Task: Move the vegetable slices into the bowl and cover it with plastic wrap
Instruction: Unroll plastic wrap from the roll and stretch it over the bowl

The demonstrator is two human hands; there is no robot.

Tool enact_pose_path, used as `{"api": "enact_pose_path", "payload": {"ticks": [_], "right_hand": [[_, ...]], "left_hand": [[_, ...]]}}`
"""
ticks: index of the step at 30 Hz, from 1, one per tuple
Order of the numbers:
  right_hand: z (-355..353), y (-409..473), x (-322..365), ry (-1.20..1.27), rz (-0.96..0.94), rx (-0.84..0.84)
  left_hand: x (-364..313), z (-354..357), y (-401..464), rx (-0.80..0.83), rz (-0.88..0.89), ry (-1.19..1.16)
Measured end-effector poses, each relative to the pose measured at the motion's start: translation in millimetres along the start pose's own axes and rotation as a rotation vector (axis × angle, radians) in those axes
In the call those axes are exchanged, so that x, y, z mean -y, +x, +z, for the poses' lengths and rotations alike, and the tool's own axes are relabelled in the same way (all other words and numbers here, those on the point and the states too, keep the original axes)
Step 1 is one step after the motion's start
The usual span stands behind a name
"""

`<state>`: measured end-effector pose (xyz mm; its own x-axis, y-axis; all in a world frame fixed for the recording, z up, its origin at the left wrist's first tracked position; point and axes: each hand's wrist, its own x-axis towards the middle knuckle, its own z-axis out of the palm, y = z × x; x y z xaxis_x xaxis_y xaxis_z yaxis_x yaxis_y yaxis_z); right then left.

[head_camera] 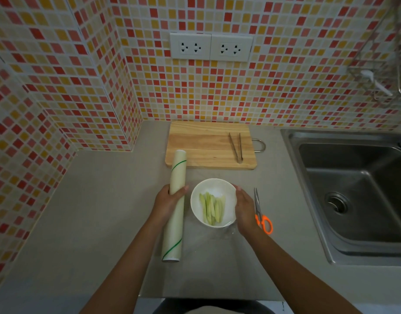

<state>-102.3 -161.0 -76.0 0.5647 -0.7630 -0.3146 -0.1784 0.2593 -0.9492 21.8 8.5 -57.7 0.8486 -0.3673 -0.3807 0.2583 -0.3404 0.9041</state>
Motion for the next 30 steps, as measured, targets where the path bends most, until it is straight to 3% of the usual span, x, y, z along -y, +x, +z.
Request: {"api": "enact_pose_path", "payload": {"ticks": [8,30], "right_hand": [[-1.7,-0.5,-1.5,-0.019,-0.012,0.006],[-3.9,1.3,-3.1,-0.043,-0.015,0.014]], "left_hand": [[1.0,-9.9,4.6,-0.062,0.005,-0.003],[6.2,-12.8,4.4,-0.033,0.004,-0.029]]}}
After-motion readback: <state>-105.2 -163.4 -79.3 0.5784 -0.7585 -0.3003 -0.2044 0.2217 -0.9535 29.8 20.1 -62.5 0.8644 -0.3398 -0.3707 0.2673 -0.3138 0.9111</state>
